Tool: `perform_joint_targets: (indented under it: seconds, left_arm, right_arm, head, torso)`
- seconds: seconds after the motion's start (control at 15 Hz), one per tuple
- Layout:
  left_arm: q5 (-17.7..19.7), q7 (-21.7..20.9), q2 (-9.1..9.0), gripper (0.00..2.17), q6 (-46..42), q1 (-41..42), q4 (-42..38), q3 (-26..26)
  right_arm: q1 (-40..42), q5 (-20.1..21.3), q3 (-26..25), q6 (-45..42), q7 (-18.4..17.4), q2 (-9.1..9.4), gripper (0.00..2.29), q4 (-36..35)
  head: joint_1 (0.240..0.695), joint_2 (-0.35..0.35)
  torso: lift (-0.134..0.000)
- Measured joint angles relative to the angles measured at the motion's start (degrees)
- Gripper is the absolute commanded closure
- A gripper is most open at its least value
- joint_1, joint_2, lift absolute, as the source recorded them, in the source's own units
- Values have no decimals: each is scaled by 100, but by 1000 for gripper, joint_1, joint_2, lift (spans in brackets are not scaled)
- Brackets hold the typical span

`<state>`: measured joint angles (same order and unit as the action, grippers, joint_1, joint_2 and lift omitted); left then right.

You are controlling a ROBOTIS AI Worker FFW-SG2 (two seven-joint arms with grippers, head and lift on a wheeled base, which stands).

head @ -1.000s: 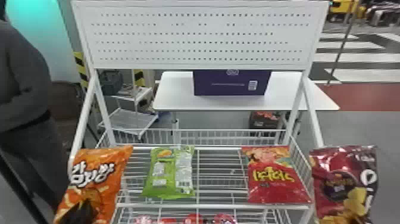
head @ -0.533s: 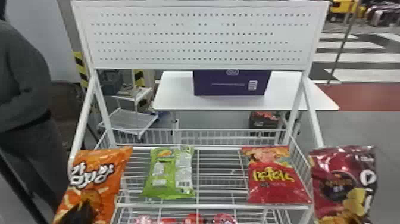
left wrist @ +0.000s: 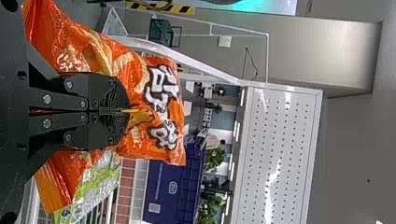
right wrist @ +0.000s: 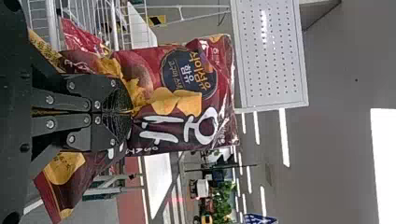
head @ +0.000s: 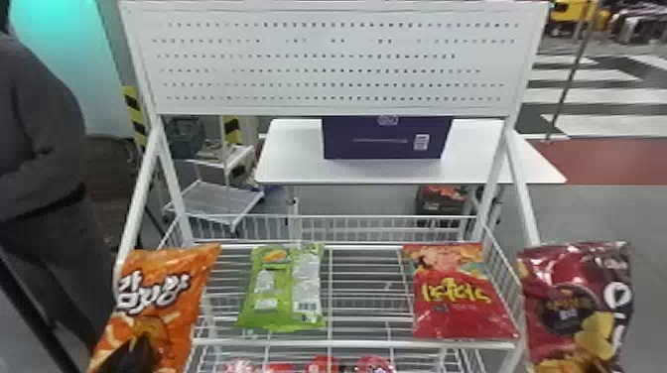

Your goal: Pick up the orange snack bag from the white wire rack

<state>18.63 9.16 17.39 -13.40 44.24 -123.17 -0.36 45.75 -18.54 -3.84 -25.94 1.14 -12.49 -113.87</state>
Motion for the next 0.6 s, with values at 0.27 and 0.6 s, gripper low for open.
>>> perform_joint_targets:
  seconds: [0.27,0.6]
  left_arm:
    - [0,-2,0,2145,-15,-4,28,1]
    - [0,7,-9,2145,-66,-15,26,-4]
  right_arm:
    - [13,-6,-20,-46,0,-8,2098,-3]
    - [10,-7,-21,-46,0,-10,2098,-4]
  head:
    - [499,0]
    - [499,0]
  torso:
    - [0]
    - [0]
